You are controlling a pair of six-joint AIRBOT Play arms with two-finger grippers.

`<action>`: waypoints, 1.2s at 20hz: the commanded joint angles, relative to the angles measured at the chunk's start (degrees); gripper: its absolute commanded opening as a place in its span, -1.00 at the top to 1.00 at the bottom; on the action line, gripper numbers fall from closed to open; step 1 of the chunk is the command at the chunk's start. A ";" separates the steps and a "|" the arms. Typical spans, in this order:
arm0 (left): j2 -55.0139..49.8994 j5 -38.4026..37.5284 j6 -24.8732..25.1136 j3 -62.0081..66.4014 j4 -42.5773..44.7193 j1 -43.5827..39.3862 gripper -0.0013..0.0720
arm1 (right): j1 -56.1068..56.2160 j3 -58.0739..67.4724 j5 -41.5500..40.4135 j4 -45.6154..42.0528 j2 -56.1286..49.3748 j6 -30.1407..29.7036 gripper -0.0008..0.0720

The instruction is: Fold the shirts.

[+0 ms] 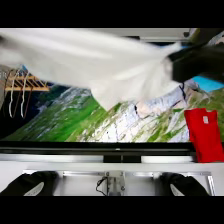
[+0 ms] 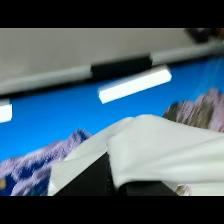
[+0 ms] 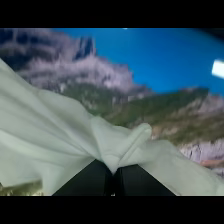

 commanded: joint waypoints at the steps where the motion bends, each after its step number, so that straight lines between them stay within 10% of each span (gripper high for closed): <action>1: 4.63 0.15 0.94 11.82 -4.68 -1.92 0.88 | 0.04 5.44 -4.87 2.73 10.45 5.51 0.80; 12: 4.31 -13.86 0.81 -20.35 3.74 -1.99 0.88 | 0.04 -6.64 38.40 -0.04 2.62 13.46 0.80; 17: -3.13 -2.97 -0.96 -41.31 3.76 -1.97 0.88 | 0.02 -29.62 18.27 -4.48 -5.44 15.89 0.80; 24: -28.11 9.05 -7.32 -30.86 2.73 6.40 0.88 | 0.02 -22.16 -19.82 -4.94 -33.33 18.01 0.80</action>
